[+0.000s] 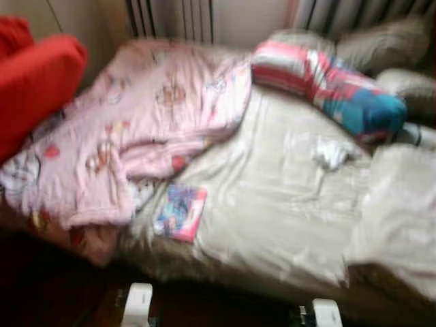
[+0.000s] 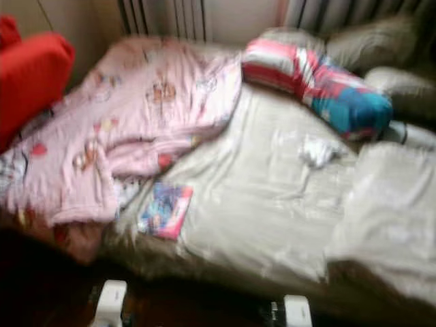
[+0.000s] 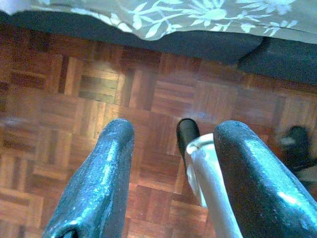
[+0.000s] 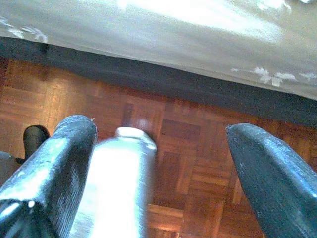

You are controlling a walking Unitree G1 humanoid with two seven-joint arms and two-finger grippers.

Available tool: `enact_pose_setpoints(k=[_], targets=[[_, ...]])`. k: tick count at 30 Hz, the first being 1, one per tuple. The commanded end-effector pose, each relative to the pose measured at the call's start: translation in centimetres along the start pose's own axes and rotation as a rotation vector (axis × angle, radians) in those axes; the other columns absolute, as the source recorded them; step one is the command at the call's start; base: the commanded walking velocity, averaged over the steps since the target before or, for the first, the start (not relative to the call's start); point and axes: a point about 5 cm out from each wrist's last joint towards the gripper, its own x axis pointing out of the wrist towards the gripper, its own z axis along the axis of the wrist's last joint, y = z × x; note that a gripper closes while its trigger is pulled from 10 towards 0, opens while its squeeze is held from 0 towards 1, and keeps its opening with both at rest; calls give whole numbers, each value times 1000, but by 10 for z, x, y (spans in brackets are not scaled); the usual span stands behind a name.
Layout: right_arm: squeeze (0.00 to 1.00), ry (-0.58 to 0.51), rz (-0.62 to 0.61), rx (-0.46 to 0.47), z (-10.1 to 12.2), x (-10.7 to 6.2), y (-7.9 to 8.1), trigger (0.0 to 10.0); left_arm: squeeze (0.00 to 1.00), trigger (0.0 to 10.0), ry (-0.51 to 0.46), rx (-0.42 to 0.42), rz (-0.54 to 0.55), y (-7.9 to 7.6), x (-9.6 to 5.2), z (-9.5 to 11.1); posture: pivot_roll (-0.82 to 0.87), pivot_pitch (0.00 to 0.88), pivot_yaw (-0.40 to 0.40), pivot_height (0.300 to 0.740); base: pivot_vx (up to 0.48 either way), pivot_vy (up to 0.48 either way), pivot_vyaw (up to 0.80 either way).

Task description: Clean up the room

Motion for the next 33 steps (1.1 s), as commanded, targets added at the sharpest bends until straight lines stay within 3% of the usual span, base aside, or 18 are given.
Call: enact_pose_setpoints(k=[1, 10, 16, 22, 33], targets=[[0, 29, -21, 7, -8, -3, -7, 10000, 0, 10000, 34, 16, -19, -5, -1, -9, -26, 134, 30, 740, 0, -412, -538], [0, 32, -26, 10, -8, -2, -7, 10000, 0, 10000, 30, 14, -16, -3, -2, -8, -24, 145, 29, 740, 0, -410, -744], [0, 20, -32, 15, -6, -2, -7, 10000, 0, 10000, 29, 13, -12, -2, -1, -7, -23, 150, 29, 740, 0, -376, 0], [0, -4, -30, 39, -5, -2, -7, 10000, 0, 10000, 11, -2, -7, -2, 0, -2, -26, 157, 27, 740, 0, 0, 0], [0, -139, -26, 95, 3, -5, -7, 10000, 0, 10000, -229, -46, -1, 0, 5, 52, -65, 172, 19, 740, 0, 0, 0]])
